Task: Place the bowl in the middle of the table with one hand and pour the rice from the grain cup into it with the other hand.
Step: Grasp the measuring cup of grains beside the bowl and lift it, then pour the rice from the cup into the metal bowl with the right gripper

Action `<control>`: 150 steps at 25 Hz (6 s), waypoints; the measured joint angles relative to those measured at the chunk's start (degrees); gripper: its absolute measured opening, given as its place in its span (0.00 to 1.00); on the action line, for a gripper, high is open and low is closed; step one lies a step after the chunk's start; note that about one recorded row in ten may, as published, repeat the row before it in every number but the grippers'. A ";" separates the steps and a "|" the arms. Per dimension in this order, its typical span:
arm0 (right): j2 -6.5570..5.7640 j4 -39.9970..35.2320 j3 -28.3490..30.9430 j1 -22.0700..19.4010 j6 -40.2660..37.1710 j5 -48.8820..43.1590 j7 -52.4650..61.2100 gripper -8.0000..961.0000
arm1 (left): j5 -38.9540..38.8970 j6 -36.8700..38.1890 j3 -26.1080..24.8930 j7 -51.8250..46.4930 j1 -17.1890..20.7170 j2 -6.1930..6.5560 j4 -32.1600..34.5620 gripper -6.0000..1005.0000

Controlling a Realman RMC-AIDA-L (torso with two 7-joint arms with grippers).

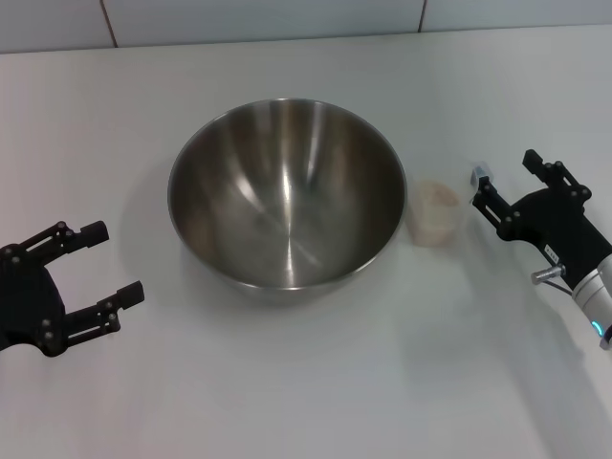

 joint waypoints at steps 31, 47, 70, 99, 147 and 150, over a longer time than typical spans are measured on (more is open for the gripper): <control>0.23 0.57 -0.02 0.03 -1.92 -0.82 -0.07 0.03 | -0.27 0.08 -0.09 0.09 0.44 -0.27 0.00 0.81; 0.00 0.62 2.72 -2.03 -11.14 -0.61 0.21 0.03 | -0.26 0.00 -0.23 0.31 0.44 -0.37 0.00 0.81; -0.39 -2.16 5.30 -0.54 -24.75 -1.63 3.72 0.03 | -0.26 0.14 -0.26 0.25 1.05 -0.43 0.00 0.81; -0.29 -10.89 0.32 17.65 -13.32 -26.05 18.90 0.03 | -0.26 0.21 -0.65 0.62 1.17 -0.31 0.04 0.81; 0.32 -17.69 -4.52 21.03 -16.06 -24.31 -45.44 0.03 | -0.27 -2.14 -5.26 1.44 1.70 -2.11 0.53 0.81; 0.32 -16.39 -4.45 21.05 -15.91 -23.33 -51.52 0.03 | -0.28 -2.25 -5.36 1.58 1.96 -2.40 0.55 0.81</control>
